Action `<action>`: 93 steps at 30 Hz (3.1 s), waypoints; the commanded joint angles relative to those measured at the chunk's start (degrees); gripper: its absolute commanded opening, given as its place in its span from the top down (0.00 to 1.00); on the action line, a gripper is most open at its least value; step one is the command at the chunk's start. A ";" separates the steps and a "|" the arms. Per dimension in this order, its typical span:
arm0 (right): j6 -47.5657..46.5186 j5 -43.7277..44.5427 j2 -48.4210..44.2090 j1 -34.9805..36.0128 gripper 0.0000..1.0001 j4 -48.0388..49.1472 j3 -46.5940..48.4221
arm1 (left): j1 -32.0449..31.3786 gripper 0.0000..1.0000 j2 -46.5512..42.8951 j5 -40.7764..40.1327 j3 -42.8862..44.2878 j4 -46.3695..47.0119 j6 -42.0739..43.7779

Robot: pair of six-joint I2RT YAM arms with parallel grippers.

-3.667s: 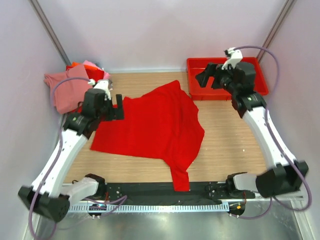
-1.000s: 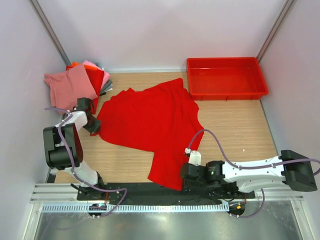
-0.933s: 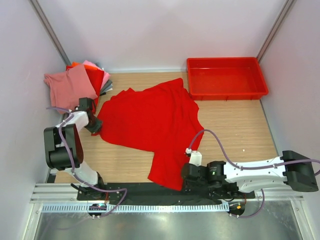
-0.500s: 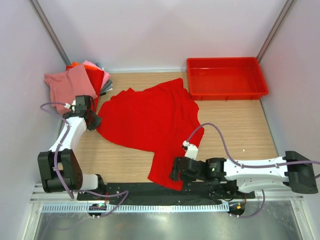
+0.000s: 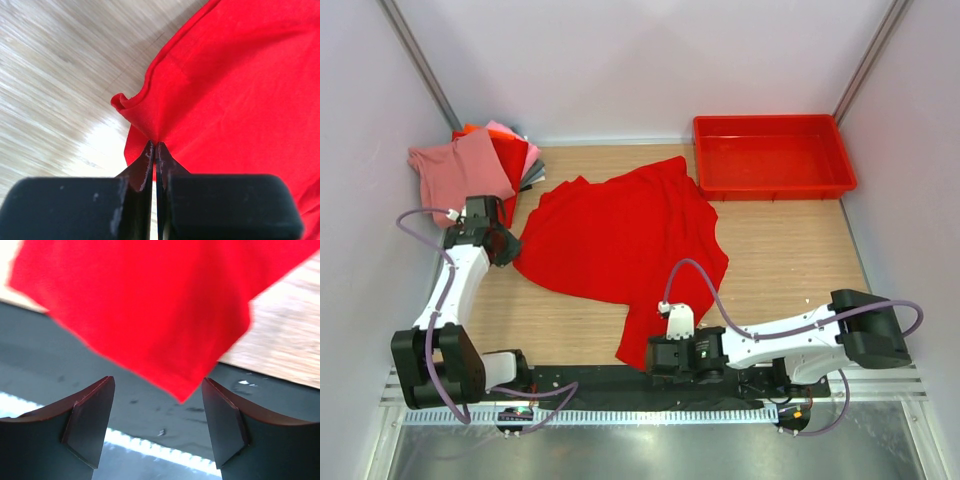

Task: Fold and stack the t-shirts
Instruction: Flatten the tshirt out

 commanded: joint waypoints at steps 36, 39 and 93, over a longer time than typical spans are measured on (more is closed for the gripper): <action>-29.51 40.03 -18.59 -0.86 0.99 -28.07 44.96 | -2.86 1.00 -19.91 12.04 18.01 -16.47 14.01; -43.75 38.03 -21.84 -0.77 0.99 -21.05 53.77 | -2.77 1.00 -22.63 13.71 24.51 -18.22 15.85; -84.84 18.01 7.11 -50.63 0.99 15.96 56.70 | -10.42 1.00 -7.81 -2.99 16.46 -1.56 4.44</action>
